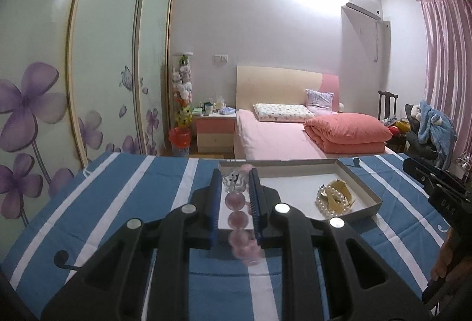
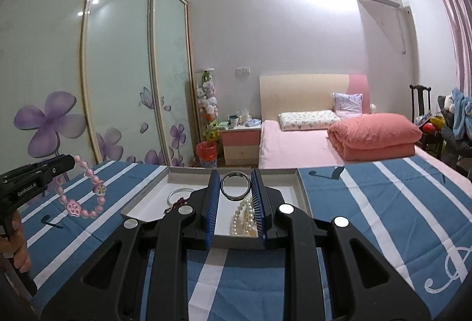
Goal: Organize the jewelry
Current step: 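Lift the pink bracelet and silver ring and carry both over the tray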
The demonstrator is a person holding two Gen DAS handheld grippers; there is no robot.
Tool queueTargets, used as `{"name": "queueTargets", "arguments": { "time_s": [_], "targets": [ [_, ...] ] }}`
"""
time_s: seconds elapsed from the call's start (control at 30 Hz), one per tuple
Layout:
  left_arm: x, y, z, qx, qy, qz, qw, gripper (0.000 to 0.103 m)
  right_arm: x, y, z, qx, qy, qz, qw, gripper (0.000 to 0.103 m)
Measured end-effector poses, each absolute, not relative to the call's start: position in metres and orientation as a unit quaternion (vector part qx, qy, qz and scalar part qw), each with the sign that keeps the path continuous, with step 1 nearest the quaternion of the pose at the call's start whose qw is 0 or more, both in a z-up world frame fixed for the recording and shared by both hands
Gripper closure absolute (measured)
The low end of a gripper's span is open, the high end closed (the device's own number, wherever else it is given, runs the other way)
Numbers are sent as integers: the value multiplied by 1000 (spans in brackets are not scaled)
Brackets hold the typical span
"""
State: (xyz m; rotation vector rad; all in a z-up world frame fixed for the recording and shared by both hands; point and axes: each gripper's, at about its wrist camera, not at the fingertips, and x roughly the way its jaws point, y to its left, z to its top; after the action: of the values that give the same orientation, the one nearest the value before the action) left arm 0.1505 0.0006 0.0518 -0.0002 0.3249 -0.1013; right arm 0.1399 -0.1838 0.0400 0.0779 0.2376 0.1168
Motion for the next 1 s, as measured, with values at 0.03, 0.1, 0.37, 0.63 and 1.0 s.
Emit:
{"name": "queueTargets", "arguments": {
  "time_s": [0.03,0.1,0.37,0.63,1.0],
  "targets": [
    [150,-2,53,2,158,-48,986,84,140,-183,41,37,115,57,991,80],
    [149,-7,53,7,152,-44,987,84,141,-181,42,32,108,56,992,80],
    [153,-23,54,18,141,-22,990,84,144,-170,46,7,86,52,995,80],
    [161,-29,53,19,141,-15,990,84,148,-169,48,6,77,52,996,80],
    [181,-38,50,23,145,-16,989,84,157,-168,45,9,78,48,996,80]
  ]
}}
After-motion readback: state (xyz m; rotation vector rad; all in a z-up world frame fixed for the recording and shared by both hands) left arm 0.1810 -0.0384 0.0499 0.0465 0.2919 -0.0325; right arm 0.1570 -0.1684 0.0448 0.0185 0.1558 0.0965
